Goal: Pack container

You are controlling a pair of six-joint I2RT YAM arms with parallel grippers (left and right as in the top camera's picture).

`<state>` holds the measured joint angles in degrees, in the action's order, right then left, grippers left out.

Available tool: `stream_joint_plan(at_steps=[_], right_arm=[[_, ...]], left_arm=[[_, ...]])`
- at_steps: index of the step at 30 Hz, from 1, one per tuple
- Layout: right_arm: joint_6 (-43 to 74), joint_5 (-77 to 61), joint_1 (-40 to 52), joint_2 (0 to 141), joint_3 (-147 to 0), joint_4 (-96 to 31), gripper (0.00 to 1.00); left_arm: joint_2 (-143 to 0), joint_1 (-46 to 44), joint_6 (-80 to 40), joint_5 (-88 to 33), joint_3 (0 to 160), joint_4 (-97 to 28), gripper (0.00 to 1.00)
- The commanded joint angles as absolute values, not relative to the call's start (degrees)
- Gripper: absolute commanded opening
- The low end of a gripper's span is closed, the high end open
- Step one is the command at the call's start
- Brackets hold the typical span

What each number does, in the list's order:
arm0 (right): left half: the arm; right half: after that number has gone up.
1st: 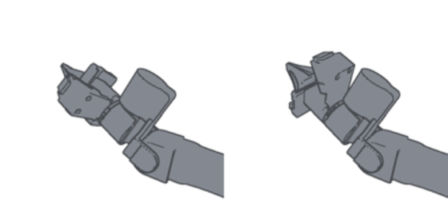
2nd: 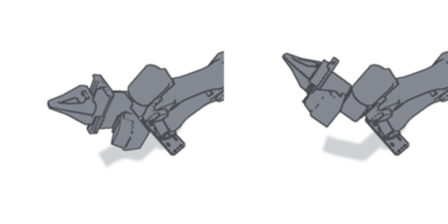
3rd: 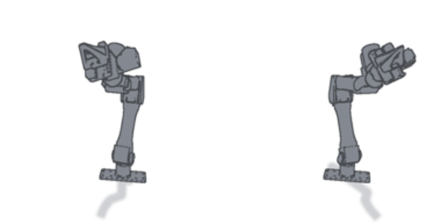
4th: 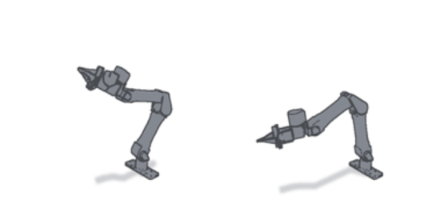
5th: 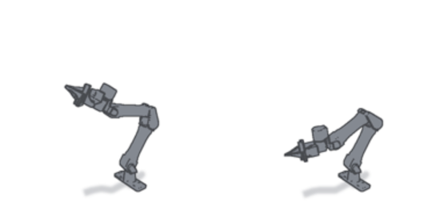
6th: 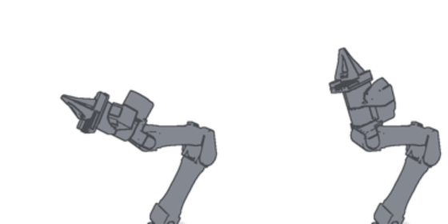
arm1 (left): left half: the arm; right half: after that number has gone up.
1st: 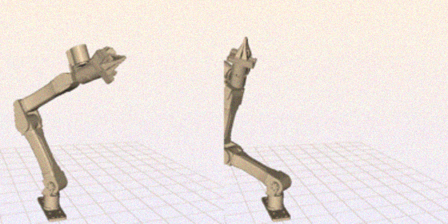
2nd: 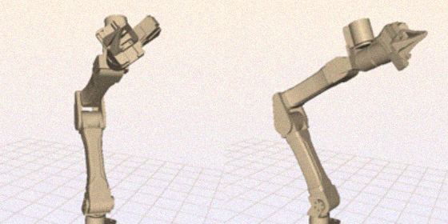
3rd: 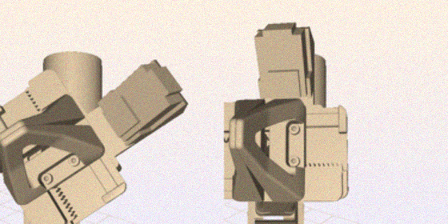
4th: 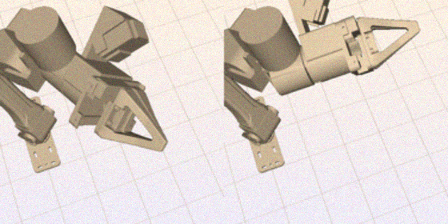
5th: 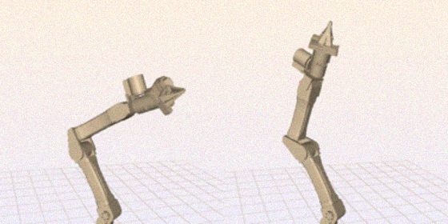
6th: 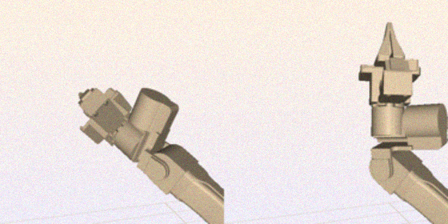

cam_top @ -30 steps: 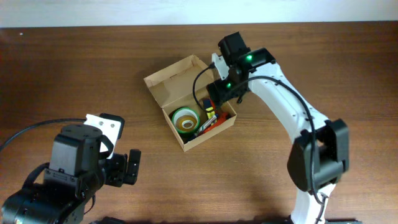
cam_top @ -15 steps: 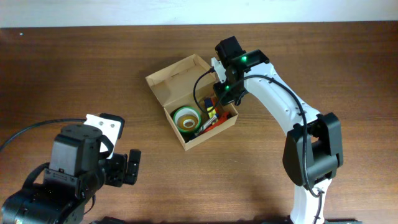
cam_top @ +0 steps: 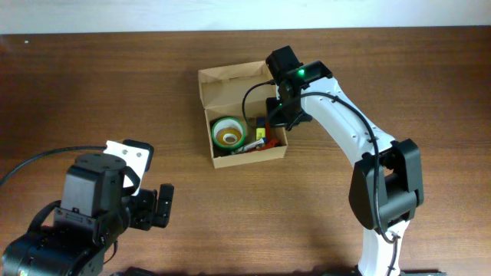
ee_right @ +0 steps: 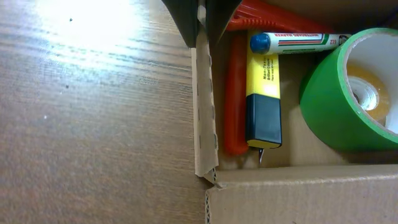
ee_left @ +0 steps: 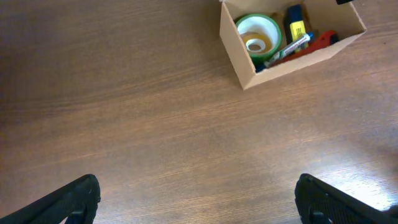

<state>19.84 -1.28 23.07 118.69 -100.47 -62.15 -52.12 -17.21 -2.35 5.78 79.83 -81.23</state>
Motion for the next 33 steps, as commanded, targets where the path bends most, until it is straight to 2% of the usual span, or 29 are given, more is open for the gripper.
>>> stream_joint_plan(at_steps=[1,3,8,9,10,12,24,30,33], right_arm=[[26.1,-0.4,23.2,119.3,-100.2,-63.4,0.03],[29.5,-0.4,23.3,119.3,-100.2,-64.4,0.04],[29.5,-0.4,23.3,119.3,-100.2,-64.6,0.04],[29.4,-0.4,23.3,119.3,-100.2,-64.9,0.32],[29.4,-0.4,23.3,119.3,-100.3,-65.5,0.56],[28.0,-0.4,23.3,117.5,-100.8,-67.5,0.98],[26.3,-0.4,23.3,94.0,-102.7,-81.2,0.99],[26.3,-1.0,23.3,91.6,-102.7,-86.0,0.99],[26.3,-1.0,23.3,91.6,-102.7,-87.2,0.99]], left_arm=[[-52.1,-17.1,-1.2,5.2,80.0,-81.3,1.0],[-52.1,-17.1,-1.2,5.2,80.0,-81.3,1.0],[-52.1,-17.1,-1.2,5.2,80.0,-81.3,1.0],[-52.1,-17.1,-1.2,5.2,80.0,-81.3,1.0],[-52.1,-17.1,-1.2,5.2,80.0,-81.3,1.0],[-52.1,-17.1,-1.2,5.2,80.0,-81.3,1.0],[-52.1,-17.1,-1.2,5.5,80.0,-81.5,1.0],[-52.0,-17.1,-1.2,6.3,80.0,-83.9,1.0],[-52.1,-17.1,-1.2,3.2,80.0,-78.9,1.0]])
